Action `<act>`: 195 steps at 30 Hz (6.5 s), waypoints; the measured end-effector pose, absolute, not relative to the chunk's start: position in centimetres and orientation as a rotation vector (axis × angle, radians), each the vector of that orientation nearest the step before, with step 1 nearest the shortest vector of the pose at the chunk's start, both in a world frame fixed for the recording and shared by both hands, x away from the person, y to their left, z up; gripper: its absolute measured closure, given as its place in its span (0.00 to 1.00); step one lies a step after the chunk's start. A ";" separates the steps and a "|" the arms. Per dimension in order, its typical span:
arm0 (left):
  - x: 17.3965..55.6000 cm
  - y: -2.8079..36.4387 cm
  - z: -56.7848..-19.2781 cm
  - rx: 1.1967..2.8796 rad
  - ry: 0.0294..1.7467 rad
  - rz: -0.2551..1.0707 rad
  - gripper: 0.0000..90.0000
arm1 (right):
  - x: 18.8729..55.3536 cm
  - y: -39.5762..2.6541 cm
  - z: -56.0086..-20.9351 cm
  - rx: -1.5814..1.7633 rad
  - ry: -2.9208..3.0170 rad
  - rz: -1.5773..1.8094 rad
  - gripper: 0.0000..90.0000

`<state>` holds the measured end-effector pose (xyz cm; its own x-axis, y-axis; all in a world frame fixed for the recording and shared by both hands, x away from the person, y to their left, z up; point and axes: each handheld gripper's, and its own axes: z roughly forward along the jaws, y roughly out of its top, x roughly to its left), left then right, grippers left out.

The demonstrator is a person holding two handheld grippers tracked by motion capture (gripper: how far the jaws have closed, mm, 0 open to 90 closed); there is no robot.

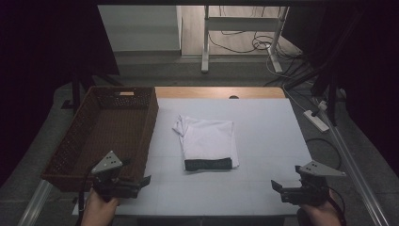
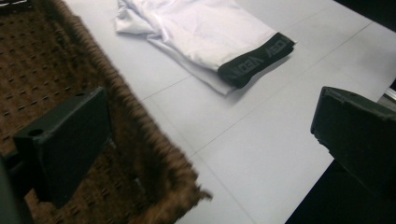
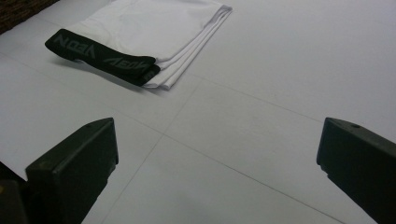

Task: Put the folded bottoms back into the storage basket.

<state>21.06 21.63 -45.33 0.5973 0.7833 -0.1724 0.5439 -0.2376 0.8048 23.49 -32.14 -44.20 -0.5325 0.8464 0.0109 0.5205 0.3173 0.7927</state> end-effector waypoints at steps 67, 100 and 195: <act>31.8 11.8 -47.7 2.020 0.933 0.230 0.00 | 23.5 -32.0 -44.2 1.189 2.201 1.077 0.00; 40.5 10.9 -49.2 1.973 1.158 0.271 0.00 | 23.6 -32.1 -44.2 1.192 2.208 1.085 0.00; 46.6 10.2 -53.2 2.153 1.238 0.286 0.88 | 27.5 -25.1 -45.9 0.962 2.522 1.248 0.00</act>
<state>46.64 10.24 -53.20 0.5345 0.8367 -0.1191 0.7000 -0.3593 0.6172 27.50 -25.06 -45.92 -0.7780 0.6151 0.1280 0.4750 0.4424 0.7607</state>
